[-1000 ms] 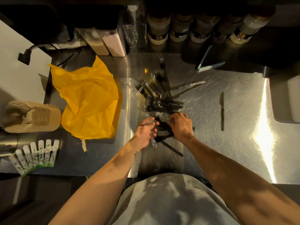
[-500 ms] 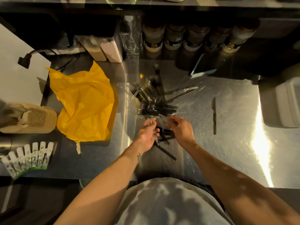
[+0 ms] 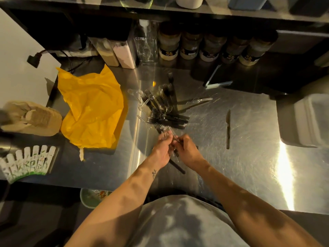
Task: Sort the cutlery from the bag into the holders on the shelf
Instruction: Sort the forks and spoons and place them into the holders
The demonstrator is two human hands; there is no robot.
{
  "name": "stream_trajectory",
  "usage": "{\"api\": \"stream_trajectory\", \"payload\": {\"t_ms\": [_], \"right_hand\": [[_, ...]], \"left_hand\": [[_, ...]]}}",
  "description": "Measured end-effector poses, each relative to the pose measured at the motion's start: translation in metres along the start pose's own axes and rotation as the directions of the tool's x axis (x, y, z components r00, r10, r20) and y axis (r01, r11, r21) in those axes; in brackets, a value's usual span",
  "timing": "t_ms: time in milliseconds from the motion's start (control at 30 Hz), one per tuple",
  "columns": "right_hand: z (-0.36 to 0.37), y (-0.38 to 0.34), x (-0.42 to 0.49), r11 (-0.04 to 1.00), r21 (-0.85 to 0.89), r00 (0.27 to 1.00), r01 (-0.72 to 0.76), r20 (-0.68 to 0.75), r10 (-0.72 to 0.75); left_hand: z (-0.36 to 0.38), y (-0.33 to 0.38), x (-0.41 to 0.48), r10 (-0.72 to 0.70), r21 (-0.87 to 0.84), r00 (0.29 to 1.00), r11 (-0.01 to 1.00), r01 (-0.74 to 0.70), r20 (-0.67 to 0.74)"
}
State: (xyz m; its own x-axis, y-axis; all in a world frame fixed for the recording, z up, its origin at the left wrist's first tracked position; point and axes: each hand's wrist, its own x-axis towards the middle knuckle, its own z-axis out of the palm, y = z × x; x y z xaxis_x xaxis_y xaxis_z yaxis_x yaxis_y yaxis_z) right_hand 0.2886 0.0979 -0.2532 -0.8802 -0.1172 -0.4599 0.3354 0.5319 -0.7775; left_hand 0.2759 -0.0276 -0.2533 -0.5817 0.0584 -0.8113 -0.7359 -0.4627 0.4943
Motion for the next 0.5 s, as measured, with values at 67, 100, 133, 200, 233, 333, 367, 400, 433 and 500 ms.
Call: {"api": "stream_trajectory", "payload": {"t_ms": [67,100,133,200,233,333,367,400,433,500], "right_hand": [[0.002,-0.004,-0.002,0.999,0.034,0.999,0.01,0.039,-0.011],[0.003,-0.008,-0.003,0.998,0.059,0.999,0.007,0.052,-0.01],[0.004,-0.011,-0.004,0.998,0.068,0.998,0.005,0.056,-0.009],[0.006,-0.015,-0.003,0.996,0.089,0.999,-0.016,0.031,0.013],[0.006,-0.016,-0.003,0.993,0.105,0.998,-0.046,0.042,0.042],[0.007,-0.018,-0.002,0.989,0.124,0.994,-0.084,0.082,0.074],[0.006,-0.018,0.0,0.984,0.155,0.994,-0.09,0.08,0.078],[0.005,-0.018,0.002,0.974,0.204,0.994,-0.101,0.061,0.09],[0.005,-0.017,0.007,0.956,0.262,0.991,-0.131,0.037,0.125],[0.002,-0.012,0.017,0.951,0.264,0.982,-0.161,-0.052,0.18]], "left_hand": [[-0.003,-0.002,0.001,-0.004,-0.013,0.999,1.0,0.004,-0.054],[-0.002,-0.002,0.0,0.002,-0.018,0.997,1.0,-0.004,-0.08],[-0.002,-0.004,0.001,0.011,-0.032,0.995,0.999,-0.014,-0.103],[-0.004,-0.008,0.004,0.015,-0.051,0.99,0.998,-0.022,-0.137],[-0.005,-0.009,0.005,0.009,-0.064,0.987,0.998,-0.02,-0.16],[-0.015,-0.01,0.009,-0.005,-0.107,0.983,0.994,-0.015,-0.185],[-0.019,-0.011,0.01,-0.009,-0.118,0.981,0.993,-0.014,-0.192],[-0.019,-0.01,0.009,0.001,-0.121,0.981,0.992,-0.025,-0.196],[-0.02,-0.009,0.008,0.003,-0.174,0.974,0.984,-0.044,-0.228],[-0.024,-0.007,0.01,0.027,-0.21,0.964,0.974,-0.085,-0.264]]}}
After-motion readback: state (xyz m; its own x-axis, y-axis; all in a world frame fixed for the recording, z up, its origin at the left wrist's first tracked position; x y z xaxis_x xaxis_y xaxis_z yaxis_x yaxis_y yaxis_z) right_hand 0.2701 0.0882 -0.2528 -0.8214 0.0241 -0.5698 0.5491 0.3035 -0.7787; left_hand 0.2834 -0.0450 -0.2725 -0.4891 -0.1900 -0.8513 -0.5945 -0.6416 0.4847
